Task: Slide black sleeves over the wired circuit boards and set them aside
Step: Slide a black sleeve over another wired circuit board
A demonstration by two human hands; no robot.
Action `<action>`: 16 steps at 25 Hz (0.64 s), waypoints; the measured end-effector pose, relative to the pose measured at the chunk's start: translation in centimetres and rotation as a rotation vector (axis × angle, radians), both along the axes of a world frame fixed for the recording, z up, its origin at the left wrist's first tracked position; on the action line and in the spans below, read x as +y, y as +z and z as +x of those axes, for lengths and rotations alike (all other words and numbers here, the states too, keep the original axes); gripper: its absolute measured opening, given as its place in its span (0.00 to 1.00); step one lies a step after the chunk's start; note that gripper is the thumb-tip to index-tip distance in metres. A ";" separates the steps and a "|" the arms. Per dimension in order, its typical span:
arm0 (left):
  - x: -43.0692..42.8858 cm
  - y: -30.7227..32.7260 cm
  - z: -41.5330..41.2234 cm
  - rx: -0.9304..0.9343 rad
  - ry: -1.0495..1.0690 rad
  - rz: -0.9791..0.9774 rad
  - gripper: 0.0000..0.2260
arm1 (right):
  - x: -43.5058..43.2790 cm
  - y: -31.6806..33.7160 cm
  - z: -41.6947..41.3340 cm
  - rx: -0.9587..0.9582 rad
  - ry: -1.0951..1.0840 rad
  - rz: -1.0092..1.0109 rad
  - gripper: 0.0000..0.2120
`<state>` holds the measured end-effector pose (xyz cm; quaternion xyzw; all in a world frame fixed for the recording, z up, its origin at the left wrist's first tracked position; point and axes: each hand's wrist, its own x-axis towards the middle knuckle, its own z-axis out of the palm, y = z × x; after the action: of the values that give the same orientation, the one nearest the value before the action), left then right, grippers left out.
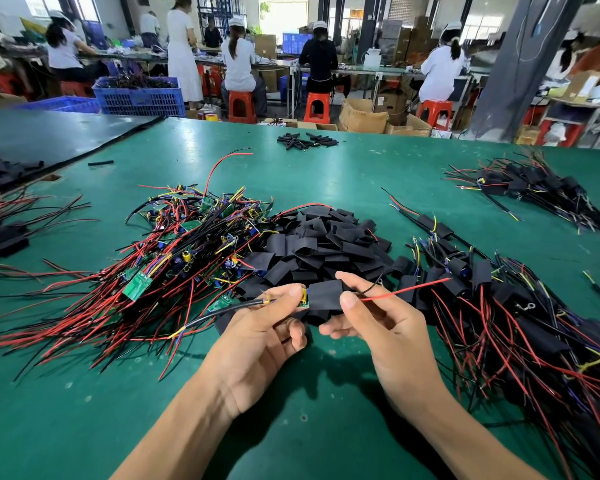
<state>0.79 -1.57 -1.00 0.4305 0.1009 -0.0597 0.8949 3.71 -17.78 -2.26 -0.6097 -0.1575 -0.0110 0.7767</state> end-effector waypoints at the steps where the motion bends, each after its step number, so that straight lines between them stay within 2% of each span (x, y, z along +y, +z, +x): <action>1: 0.0 0.0 0.0 -0.001 -0.010 0.013 0.08 | 0.0 0.0 0.0 0.004 -0.002 0.000 0.11; 13: -0.2 0.1 -0.3 -0.009 -0.032 -0.038 0.07 | 0.6 0.0 -0.5 0.063 0.025 0.030 0.11; 16: 0.0 0.3 -0.2 -0.017 -0.050 -0.015 0.13 | 0.4 0.3 -0.3 0.070 0.016 0.056 0.09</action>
<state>0.58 -1.57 -0.72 0.4268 0.0819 -0.0790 0.8972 3.41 -17.35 -1.97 -0.5864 -0.1345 0.0122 0.7987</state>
